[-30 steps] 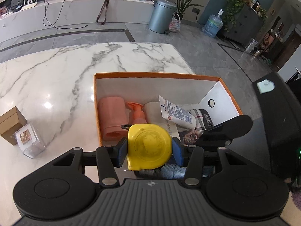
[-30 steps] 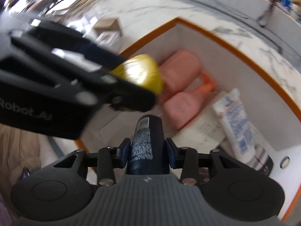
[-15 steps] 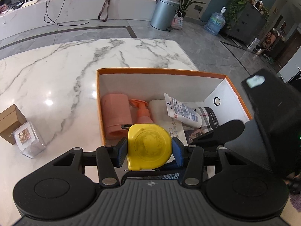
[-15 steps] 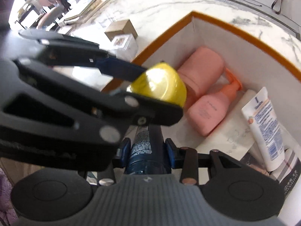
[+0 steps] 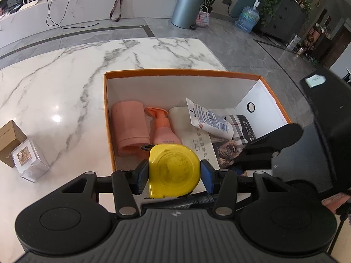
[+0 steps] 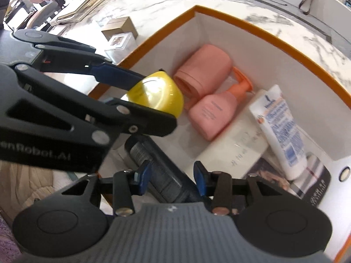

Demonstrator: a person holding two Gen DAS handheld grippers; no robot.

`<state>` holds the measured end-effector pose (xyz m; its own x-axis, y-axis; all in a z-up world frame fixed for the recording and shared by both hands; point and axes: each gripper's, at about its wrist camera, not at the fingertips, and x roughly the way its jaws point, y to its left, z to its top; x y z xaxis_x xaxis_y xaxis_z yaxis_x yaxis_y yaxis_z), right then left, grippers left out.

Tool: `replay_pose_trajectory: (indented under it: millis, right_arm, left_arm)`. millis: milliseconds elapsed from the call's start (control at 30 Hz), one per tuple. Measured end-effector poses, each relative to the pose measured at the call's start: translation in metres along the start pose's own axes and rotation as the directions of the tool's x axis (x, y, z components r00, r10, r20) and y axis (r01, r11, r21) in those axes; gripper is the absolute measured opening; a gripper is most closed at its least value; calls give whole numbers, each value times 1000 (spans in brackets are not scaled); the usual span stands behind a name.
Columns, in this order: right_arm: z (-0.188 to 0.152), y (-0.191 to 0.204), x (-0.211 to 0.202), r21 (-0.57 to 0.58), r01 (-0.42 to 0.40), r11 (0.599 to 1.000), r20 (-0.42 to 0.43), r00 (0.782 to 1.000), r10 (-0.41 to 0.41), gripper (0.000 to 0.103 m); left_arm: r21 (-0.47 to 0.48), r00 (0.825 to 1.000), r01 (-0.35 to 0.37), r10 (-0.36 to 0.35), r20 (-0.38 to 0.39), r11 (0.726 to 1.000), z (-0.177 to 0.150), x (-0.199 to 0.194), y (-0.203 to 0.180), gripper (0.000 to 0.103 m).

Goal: Organize rigid objects
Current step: 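Lower the tape measure into the box and open the left gripper while the right releases the spray can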

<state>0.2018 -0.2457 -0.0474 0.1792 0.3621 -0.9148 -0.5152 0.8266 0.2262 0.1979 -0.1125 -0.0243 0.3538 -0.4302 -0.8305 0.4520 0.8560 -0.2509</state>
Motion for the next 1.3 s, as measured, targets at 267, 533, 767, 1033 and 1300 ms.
replay_pose_trajectory:
  millis: [267, 533, 767, 1033, 1300]
  right_arm:
    - [-24, -8, -34, 134, 153, 979, 135, 976, -171, 48]
    - [-52, -20, -42, 271, 160, 949, 192, 957, -216, 48]
    - [-58, -21, -39, 289, 161, 944, 207, 952, -226, 49]
    - [-65, -24, -40, 292, 200, 935, 201, 943, -264, 50]
    - [-70, -24, -38, 298, 196, 934, 196, 945, -261, 50]
  left_arm:
    - [48, 999, -24, 25, -24, 999, -4, 7, -6, 56]
    - [195, 990, -101, 118, -77, 976, -10, 25, -29, 56]
    - [255, 974, -170, 202, -107, 952, -12, 36, -43, 56]
    - [336, 965, -178, 231, -124, 925, -15, 48, -59, 56]
    - [375, 948, -216, 285, -139, 902, -15, 62, -58, 56]
